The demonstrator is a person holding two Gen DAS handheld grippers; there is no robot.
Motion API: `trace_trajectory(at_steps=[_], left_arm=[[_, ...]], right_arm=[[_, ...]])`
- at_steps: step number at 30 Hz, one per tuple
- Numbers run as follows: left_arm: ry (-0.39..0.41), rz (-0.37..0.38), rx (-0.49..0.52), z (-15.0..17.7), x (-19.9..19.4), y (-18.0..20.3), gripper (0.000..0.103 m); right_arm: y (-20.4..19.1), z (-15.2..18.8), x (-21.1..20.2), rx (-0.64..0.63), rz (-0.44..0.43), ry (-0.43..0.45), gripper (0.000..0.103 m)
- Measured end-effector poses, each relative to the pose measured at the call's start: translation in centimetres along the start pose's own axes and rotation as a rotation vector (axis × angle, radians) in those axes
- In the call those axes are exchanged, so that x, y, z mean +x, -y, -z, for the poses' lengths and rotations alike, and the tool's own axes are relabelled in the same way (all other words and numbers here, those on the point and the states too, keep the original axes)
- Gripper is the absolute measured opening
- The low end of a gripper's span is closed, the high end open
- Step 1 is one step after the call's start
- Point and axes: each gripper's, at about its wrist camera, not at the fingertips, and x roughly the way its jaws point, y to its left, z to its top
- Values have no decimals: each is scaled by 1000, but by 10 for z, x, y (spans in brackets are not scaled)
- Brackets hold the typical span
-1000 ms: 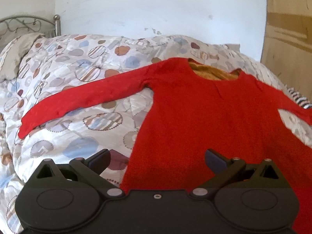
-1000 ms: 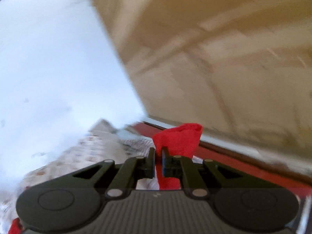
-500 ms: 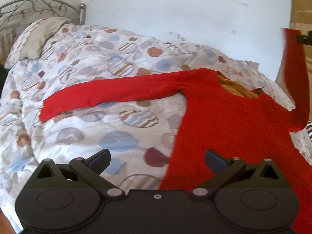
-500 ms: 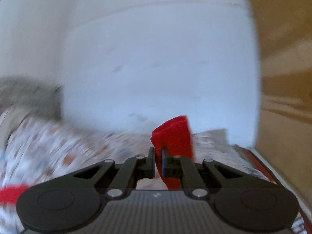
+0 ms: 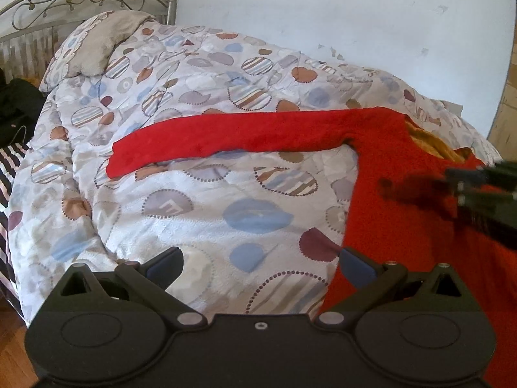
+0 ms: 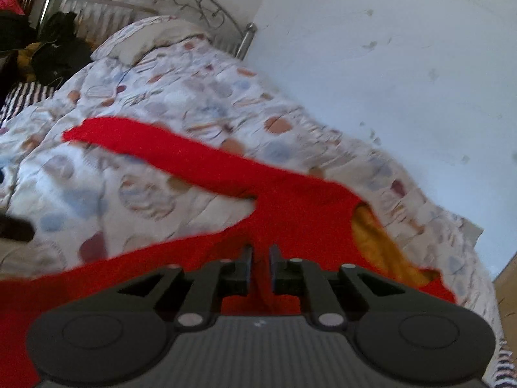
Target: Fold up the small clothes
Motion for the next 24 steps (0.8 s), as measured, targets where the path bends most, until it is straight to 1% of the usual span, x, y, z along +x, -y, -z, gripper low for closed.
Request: trace_trajectory(at_steps=[1, 2, 3, 4, 5, 6, 8, 9, 13, 14, 15, 18, 20, 22, 24], left_arm=[[4, 3, 2, -1, 0, 1, 102], [8, 6, 5, -2, 0, 3, 102], [12, 10, 9, -4, 1, 5, 102], [15, 14, 12, -5, 2, 8, 102], [21, 21, 16, -7, 4, 12, 102], [27, 31, 21, -9, 7, 17, 102], [43, 53, 33, -15, 15, 30, 102], [55, 62, 39, -18, 20, 38, 102], [123, 87, 53, -32, 51, 76, 102], [138, 81, 53, -35, 63, 86, 102], [142, 73, 54, -37, 72, 94, 102], [134, 56, 77, -38, 101, 119, 102], [121, 44, 103, -33, 113, 129, 102], [115, 28, 126, -23, 123, 134, 102], [109, 20, 134, -13, 130, 135, 103]], right_arm=[[3, 9, -9, 22, -4, -1, 53], [7, 17, -22, 40, -7, 4, 69], [12, 23, -30, 53, -6, 11, 75], [15, 28, -37, 58, 5, 13, 77], [24, 29, -36, 63, 24, 7, 83], [33, 37, -41, 72, 54, 3, 90], [49, 51, -54, 97, 118, -2, 95], [59, 60, -59, 115, 164, -15, 97], [106, 94, -68, 206, 343, -95, 99], [119, 103, -66, 231, 393, -118, 97], [131, 111, -64, 250, 425, -133, 93], [161, 132, -47, 290, 498, -185, 81], [176, 143, -36, 304, 532, -199, 76], [184, 148, -23, 301, 540, -203, 74], [186, 151, -9, 265, 541, -217, 73]])
